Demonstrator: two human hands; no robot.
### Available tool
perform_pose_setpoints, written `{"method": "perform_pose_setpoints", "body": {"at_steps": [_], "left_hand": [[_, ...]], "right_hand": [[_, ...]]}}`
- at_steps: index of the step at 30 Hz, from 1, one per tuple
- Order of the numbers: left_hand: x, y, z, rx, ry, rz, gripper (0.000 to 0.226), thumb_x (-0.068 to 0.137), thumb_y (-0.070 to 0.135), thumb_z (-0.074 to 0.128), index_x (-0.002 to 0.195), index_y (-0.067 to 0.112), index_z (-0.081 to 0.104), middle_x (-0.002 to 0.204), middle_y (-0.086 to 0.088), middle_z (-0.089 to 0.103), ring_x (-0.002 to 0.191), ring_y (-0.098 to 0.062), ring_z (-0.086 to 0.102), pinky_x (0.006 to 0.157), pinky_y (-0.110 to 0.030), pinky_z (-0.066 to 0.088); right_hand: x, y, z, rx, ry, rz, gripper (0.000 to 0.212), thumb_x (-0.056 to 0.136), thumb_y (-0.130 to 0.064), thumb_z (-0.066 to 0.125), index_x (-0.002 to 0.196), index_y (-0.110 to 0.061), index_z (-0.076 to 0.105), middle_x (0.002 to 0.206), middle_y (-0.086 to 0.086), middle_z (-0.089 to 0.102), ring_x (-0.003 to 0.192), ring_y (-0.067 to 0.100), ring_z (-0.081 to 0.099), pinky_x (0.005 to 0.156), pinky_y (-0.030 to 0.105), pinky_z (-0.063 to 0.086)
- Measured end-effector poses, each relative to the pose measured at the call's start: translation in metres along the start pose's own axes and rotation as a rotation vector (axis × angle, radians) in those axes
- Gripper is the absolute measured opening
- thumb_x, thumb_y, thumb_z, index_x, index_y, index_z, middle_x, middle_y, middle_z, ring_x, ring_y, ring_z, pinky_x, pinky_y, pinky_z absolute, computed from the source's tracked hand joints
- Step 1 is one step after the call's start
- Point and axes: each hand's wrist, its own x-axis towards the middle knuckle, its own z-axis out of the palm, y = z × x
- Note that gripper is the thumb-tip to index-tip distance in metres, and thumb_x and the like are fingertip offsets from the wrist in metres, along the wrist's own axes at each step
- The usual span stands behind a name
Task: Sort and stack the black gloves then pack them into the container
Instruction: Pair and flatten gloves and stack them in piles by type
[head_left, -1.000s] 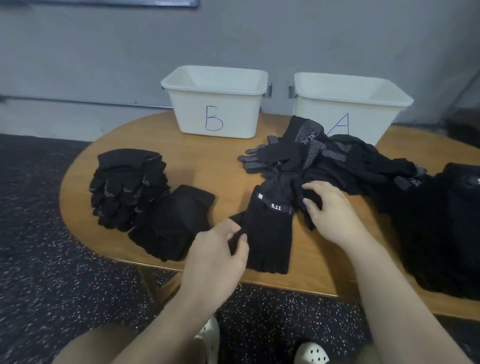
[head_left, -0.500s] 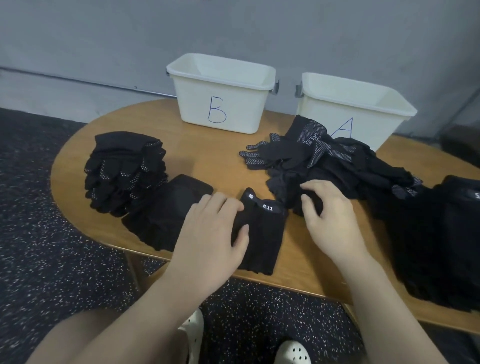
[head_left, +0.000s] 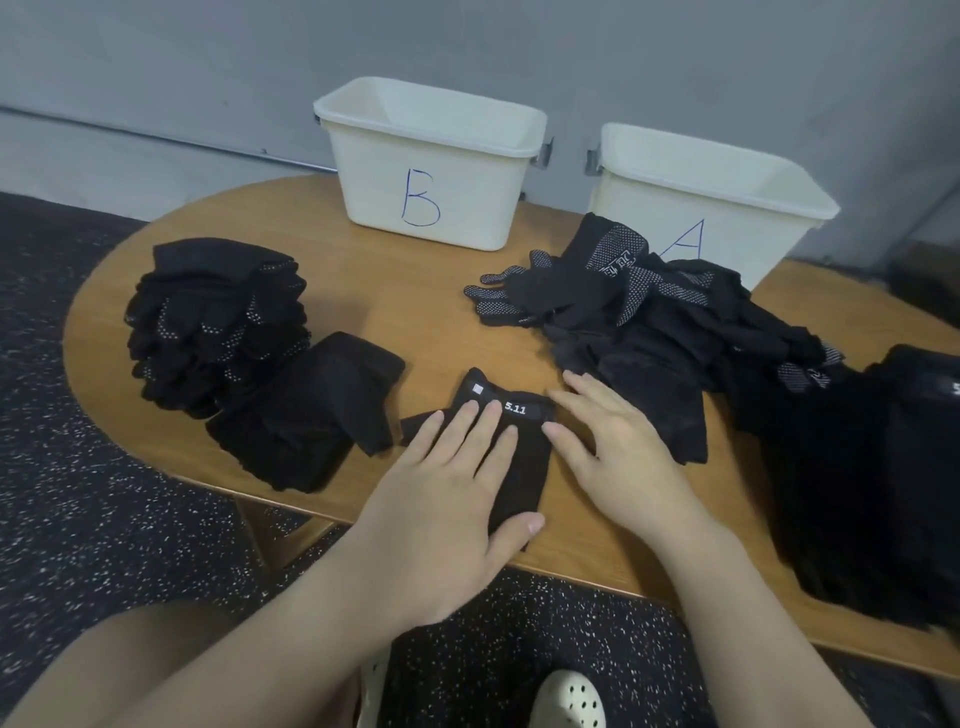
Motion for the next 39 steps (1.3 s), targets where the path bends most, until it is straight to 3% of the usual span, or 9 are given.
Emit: {"method": "perform_pose_setpoints", "body": {"at_steps": [2,7,11,16,18,21,26,33,39], "left_hand": [[-0.002,0.005,-0.003,0.039,0.007,0.012,0.084,0.101,0.068,0.018,0.156,0.009,0.038,0.163,-0.012,0.035,0.154,-0.027,0.029,0.127,-0.045,0.016],[-0.01,0.014,-0.009,0.078,-0.055,0.085,0.105,0.094,0.081,0.029,0.161,0.012,-0.014,0.17,-0.01,-0.016,0.158,-0.025,-0.013,0.122,-0.042,-0.02],[-0.003,0.013,-0.013,0.132,-0.075,0.113,0.098,0.1,0.062,0.046,0.162,0.014,-0.013,0.172,-0.01,-0.01,0.159,-0.027,-0.006,0.116,-0.04,-0.025],[-0.008,0.0,-0.01,0.059,-0.047,0.128,0.092,0.09,0.077,0.028,0.16,0.018,0.031,0.166,-0.007,0.031,0.153,-0.025,0.031,0.122,-0.04,0.002],[-0.009,-0.001,-0.008,0.021,-0.044,0.117,0.094,0.088,0.081,0.024,0.158,0.02,0.037,0.164,-0.005,0.036,0.152,-0.023,0.033,0.124,-0.04,0.007],[-0.01,0.001,-0.008,-0.079,0.027,0.1,0.096,0.089,0.085,0.02,0.161,0.022,0.031,0.168,-0.001,0.027,0.156,-0.017,0.021,0.128,-0.038,0.001],[-0.006,0.009,-0.017,-0.33,0.287,-0.041,0.073,0.097,0.075,0.029,0.133,0.022,0.064,0.132,0.011,0.066,0.126,-0.004,0.054,0.124,-0.035,0.022],[-0.006,0.012,-0.041,-0.537,0.587,-0.349,0.061,0.086,0.067,0.051,0.13,0.027,0.064,0.117,0.022,0.062,0.102,0.018,0.028,0.097,-0.021,0.03],[-0.004,0.005,-0.05,-0.695,0.569,-0.407,0.046,0.09,0.035,0.069,0.133,0.038,0.055,0.113,0.025,0.065,0.109,0.005,0.058,0.099,-0.022,0.049]], "right_hand": [[-0.001,0.007,-0.003,0.001,0.004,0.027,0.051,0.102,-0.045,0.055,0.148,-0.024,0.054,0.162,-0.008,0.039,0.153,0.01,0.027,0.127,0.039,0.022],[-0.003,0.012,-0.004,0.014,0.04,0.009,0.043,0.103,-0.035,0.058,0.145,-0.022,0.059,0.159,-0.006,0.045,0.151,0.012,0.033,0.126,0.039,0.024],[-0.004,0.008,-0.003,0.033,0.069,-0.021,0.037,0.105,-0.034,0.053,0.135,-0.019,0.067,0.152,-0.002,0.054,0.148,0.012,0.038,0.127,0.037,0.02],[0.001,-0.012,-0.002,0.012,0.116,-0.025,0.038,0.098,-0.047,0.055,0.103,-0.016,0.077,0.125,-0.004,0.067,0.139,0.013,0.047,0.127,0.034,0.008],[0.005,-0.021,0.0,0.04,0.174,-0.02,0.026,0.092,-0.044,0.068,0.084,-0.019,0.071,0.105,-0.007,0.067,0.119,0.014,0.057,0.126,0.038,0.02],[0.01,-0.035,-0.004,0.205,0.199,0.038,0.027,0.089,-0.036,0.074,0.071,-0.023,0.058,0.084,-0.013,0.063,0.088,0.008,0.058,0.094,0.031,0.047],[0.014,-0.054,-0.011,0.556,0.103,0.15,0.031,0.091,-0.028,0.075,0.07,-0.017,0.056,0.06,-0.011,0.057,0.057,0.006,0.05,0.058,0.021,0.042],[0.015,-0.08,-0.023,1.046,0.078,0.184,0.029,0.096,-0.024,0.071,0.073,-0.011,0.058,0.064,0.008,0.056,0.062,0.014,0.052,0.066,0.032,0.046],[0.018,-0.099,-0.026,1.362,-0.052,0.103,0.009,0.09,-0.02,0.065,0.089,-0.015,0.073,0.101,0.011,0.077,0.085,0.029,0.076,0.07,0.03,0.057]]}}
